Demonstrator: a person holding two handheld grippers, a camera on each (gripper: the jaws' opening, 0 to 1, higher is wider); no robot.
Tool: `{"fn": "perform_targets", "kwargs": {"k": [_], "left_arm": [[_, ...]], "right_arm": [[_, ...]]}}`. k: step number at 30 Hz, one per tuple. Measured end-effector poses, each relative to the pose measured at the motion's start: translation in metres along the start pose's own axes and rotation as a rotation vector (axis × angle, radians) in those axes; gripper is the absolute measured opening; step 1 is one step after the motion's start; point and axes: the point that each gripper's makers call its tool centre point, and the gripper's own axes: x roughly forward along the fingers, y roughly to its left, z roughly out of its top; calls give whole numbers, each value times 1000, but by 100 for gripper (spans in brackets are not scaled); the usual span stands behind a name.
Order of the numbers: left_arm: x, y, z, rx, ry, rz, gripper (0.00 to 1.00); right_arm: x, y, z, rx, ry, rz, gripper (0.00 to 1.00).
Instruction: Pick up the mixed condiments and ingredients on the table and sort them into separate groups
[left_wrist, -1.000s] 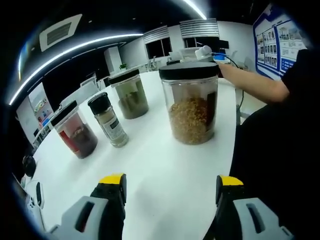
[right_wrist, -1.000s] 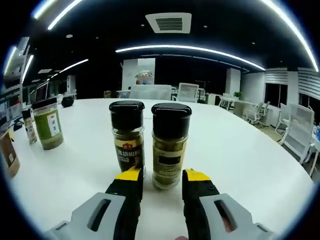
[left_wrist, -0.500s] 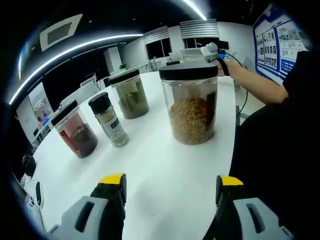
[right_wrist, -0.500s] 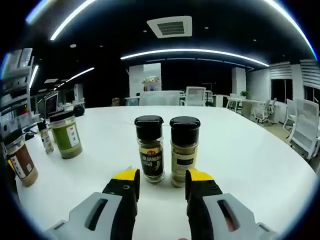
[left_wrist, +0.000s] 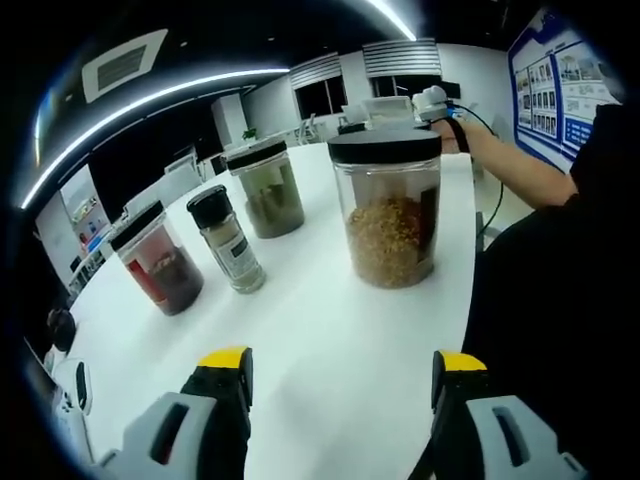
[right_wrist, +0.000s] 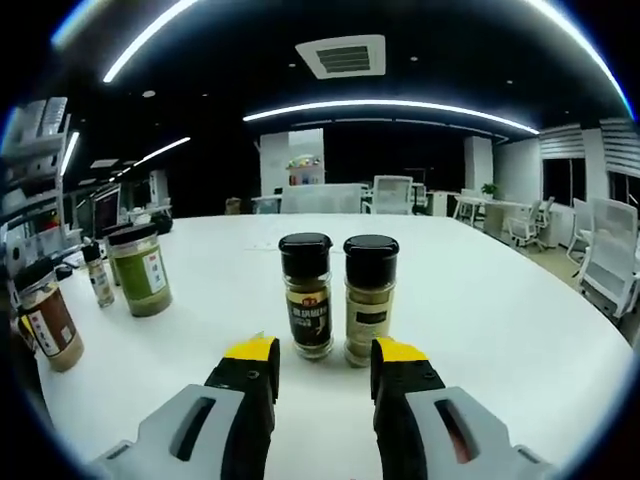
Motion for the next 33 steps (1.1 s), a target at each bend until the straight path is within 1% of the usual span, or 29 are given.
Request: {"fn": "perform_targets", "kwargs": {"k": [2, 8, 15, 20, 22, 29, 31, 32, 33], "left_arm": [[-1, 1, 0, -1, 0, 4, 72], [-3, 5, 3, -2, -9, 23, 72], [-4, 8, 3, -13, -15, 33, 72], [-8, 14, -1, -28, -20, 50, 72], [-12, 20, 0, -38, -29, 67, 72], [-19, 30, -1, -54, -45, 102, 72], [-21, 34, 2, -67, -62, 117, 71], [-22, 37, 4, -75, -79, 126, 71], [-24, 38, 9, -84, -108, 125, 71]], "right_arm": [[-1, 2, -1, -14, 6, 6, 37], [-4, 4, 0, -8, 2, 10, 37], [-10, 8, 6, -26, -21, 2, 37], [-15, 18, 10, -50, -42, 25, 37], [-15, 21, 12, -51, -57, 37, 38], [-15, 24, 12, -54, -66, 49, 38], [-15, 24, 12, -50, -69, 52, 38], [-15, 25, 12, -49, -72, 57, 38], [-14, 26, 11, -47, -72, 62, 38]]}}
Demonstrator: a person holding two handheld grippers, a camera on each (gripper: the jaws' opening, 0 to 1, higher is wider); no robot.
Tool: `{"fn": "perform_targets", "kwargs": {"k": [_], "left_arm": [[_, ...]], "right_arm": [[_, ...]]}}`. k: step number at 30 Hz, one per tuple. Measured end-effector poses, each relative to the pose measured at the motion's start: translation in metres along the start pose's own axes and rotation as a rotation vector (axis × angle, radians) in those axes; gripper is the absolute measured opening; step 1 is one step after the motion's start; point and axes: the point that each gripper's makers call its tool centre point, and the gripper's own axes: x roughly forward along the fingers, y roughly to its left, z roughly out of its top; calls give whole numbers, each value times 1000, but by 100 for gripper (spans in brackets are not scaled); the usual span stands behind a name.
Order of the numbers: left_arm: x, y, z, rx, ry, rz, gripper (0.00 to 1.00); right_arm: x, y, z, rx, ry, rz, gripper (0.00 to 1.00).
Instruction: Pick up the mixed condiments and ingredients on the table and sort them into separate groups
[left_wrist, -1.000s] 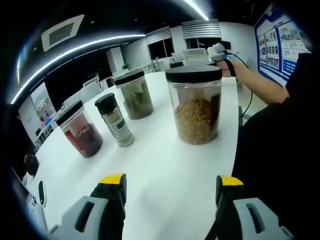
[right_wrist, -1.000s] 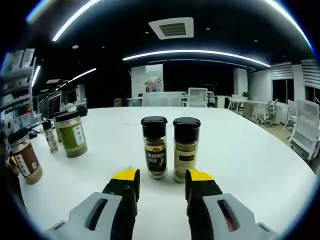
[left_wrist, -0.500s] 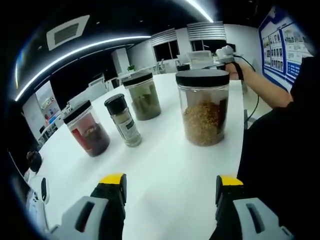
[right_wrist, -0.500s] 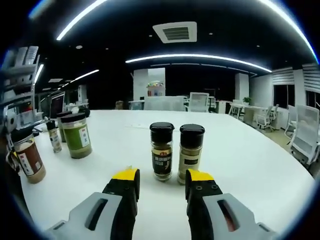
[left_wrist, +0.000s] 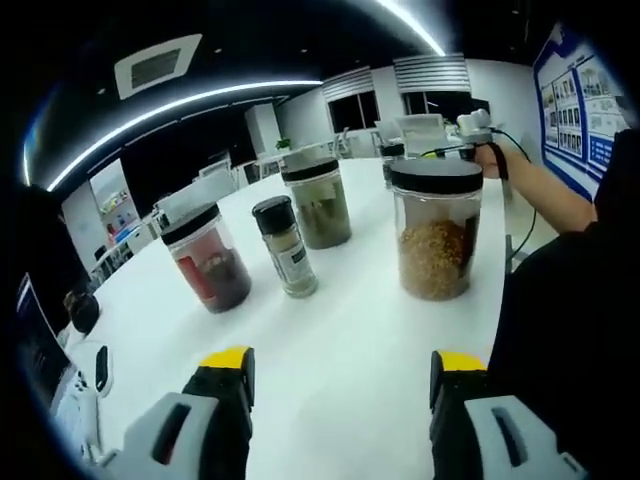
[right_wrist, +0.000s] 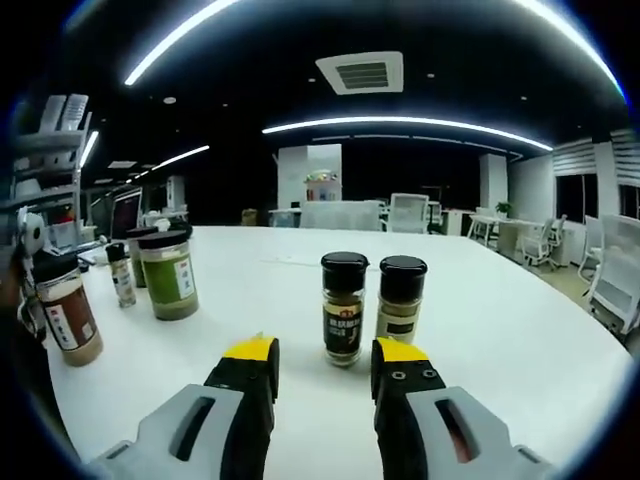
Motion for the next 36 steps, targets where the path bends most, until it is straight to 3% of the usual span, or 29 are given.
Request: {"fn": "perform_targets", "kwargs": {"k": [3, 18, 26, 30, 36], "left_arm": [[-4, 4, 9, -40, -51, 5, 70], [-3, 27, 26, -118, -179, 89, 66], [1, 34, 21, -159, -190, 103, 64], [4, 32, 19, -162, -188, 92, 64], [7, 34, 20, -172, -196, 98, 63]], "right_arm": [[0, 0, -2, -1, 3, 2, 38], [-4, 7, 5, -21, -26, 29, 39], [-2, 25, 5, -72, -15, 91, 40], [-4, 41, 9, -42, -32, 170, 40], [-3, 63, 0, -110, 3, 246, 41]]}}
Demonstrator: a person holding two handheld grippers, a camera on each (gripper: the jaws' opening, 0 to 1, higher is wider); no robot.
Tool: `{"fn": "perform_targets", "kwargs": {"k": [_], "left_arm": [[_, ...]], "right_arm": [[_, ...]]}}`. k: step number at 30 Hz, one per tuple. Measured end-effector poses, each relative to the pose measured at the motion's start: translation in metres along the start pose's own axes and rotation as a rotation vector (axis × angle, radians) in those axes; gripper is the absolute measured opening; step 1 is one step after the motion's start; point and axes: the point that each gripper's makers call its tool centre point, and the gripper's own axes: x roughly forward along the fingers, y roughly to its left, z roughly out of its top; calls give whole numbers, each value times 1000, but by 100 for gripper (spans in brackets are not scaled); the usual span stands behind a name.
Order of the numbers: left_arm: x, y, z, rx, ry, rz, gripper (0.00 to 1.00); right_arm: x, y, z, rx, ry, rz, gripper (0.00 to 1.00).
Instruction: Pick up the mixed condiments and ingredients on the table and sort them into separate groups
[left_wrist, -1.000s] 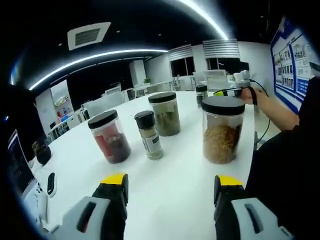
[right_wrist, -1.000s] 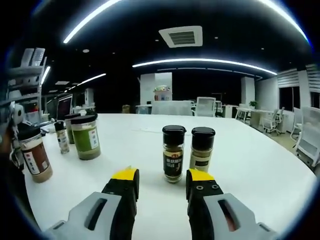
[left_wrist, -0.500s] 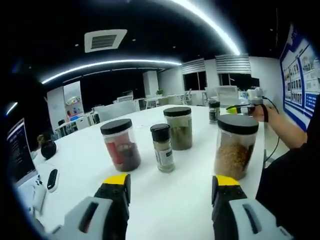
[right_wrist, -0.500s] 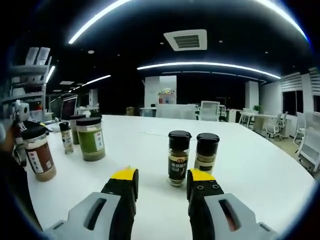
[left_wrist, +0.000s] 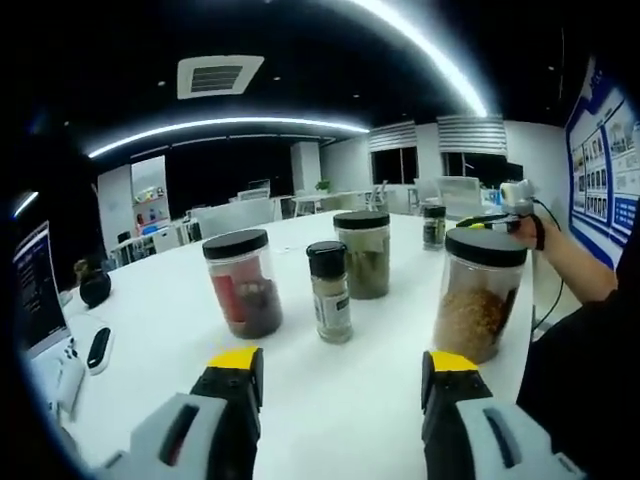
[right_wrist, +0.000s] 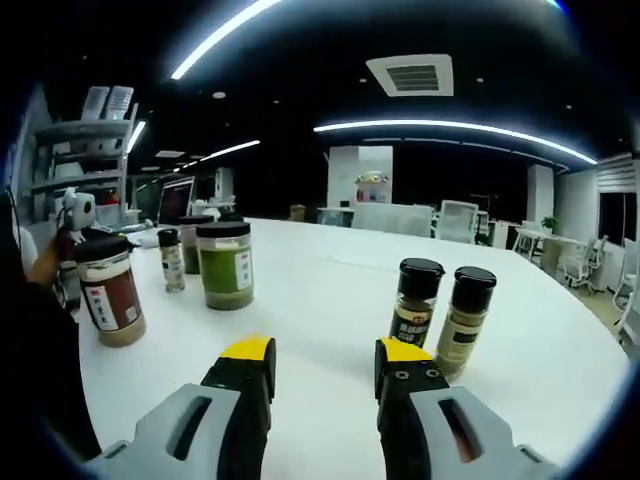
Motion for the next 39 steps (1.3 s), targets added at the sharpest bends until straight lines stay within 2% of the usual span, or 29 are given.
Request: {"fn": "perform_targets", "kwargs": {"k": [4, 14, 19, 21, 30, 32, 35, 39], "left_arm": [[4, 4, -4, -21, 9, 14, 62], [7, 6, -5, -37, 2, 18, 61], [11, 7, -3, -26, -6, 18, 60], [15, 8, -4, -9, 10, 21, 60], [24, 5, 2, -14, 4, 10, 61], [25, 5, 5, -12, -5, 8, 61], [28, -3, 17, 24, -63, -36, 62], [33, -3, 24, 12, -87, -45, 61]], "right_arm": [[4, 17, -2, -44, 15, 63, 42], [8, 33, -11, -54, 47, 143, 43], [9, 40, -15, -78, 64, 168, 43], [9, 43, -14, -86, 64, 179, 43], [11, 47, -16, -104, 82, 202, 43], [12, 48, -16, -109, 84, 204, 43], [11, 50, -18, -107, 86, 215, 43], [11, 51, -18, -116, 90, 220, 43]]}}
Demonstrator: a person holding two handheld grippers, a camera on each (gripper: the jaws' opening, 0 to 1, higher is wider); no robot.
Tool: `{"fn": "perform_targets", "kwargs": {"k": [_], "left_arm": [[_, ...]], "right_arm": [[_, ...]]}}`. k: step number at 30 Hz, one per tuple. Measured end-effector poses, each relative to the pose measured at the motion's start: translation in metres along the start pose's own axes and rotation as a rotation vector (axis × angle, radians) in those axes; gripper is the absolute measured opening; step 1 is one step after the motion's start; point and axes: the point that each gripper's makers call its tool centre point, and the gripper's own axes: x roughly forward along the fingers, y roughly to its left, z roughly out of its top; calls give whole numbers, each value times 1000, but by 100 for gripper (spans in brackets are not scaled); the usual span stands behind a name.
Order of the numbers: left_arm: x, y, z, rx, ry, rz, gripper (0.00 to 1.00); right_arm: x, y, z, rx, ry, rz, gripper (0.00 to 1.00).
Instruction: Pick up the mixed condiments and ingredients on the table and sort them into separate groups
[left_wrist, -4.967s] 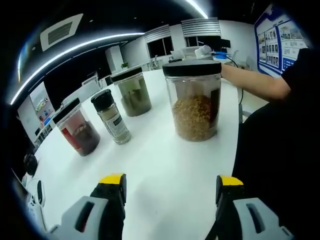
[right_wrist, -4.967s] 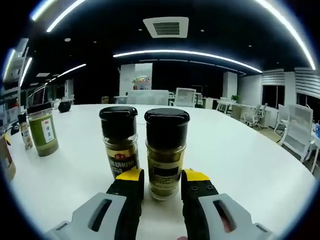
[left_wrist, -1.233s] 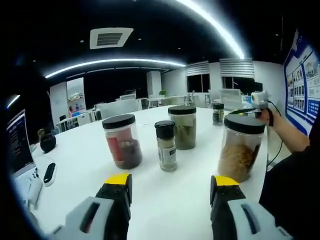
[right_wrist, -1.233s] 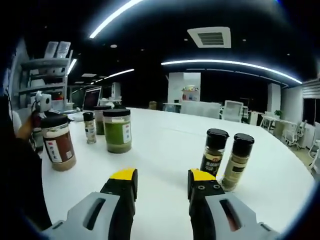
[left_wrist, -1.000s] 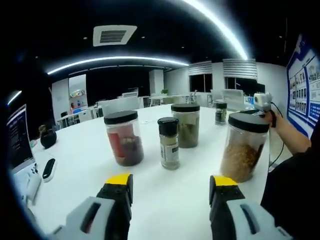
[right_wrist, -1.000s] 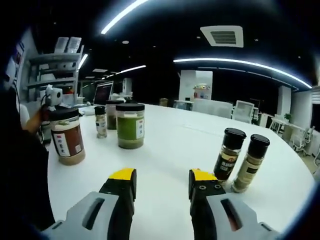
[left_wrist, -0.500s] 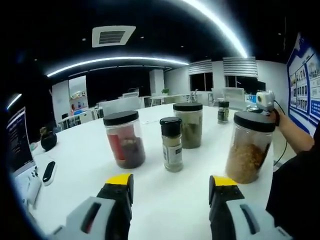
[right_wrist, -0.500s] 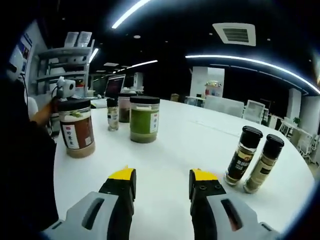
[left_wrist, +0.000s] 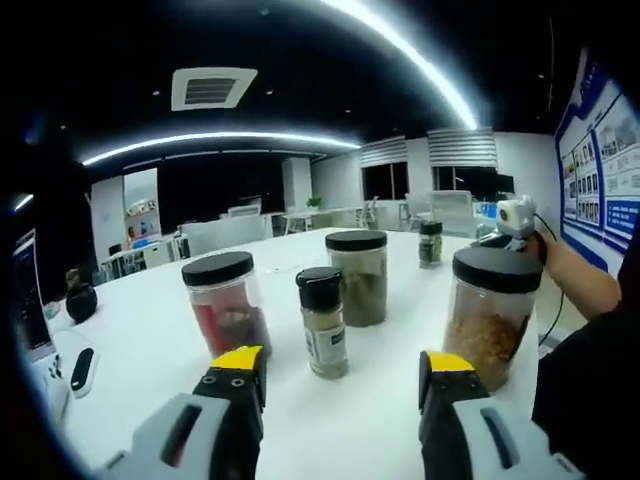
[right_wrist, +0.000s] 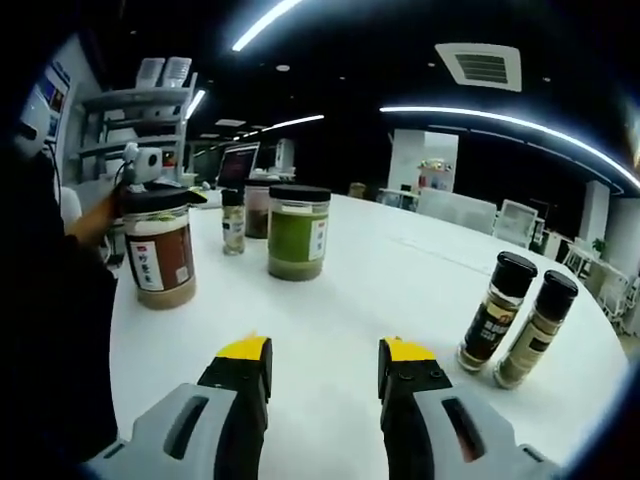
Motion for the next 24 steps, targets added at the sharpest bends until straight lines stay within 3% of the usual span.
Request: {"fn": "perform_targets", "kwargs": {"k": [11, 22, 24], "left_arm": [[31, 12, 21, -55, -78, 21, 61], [54, 17, 26, -72, -87, 28, 55], [59, 11, 27, -117, -91, -8, 54]], "right_arm": [[5, 6, -2, -17, 15, 19, 43], [7, 6, -2, -17, 12, 25, 43], [7, 7, -4, -15, 14, 28, 43]]}}
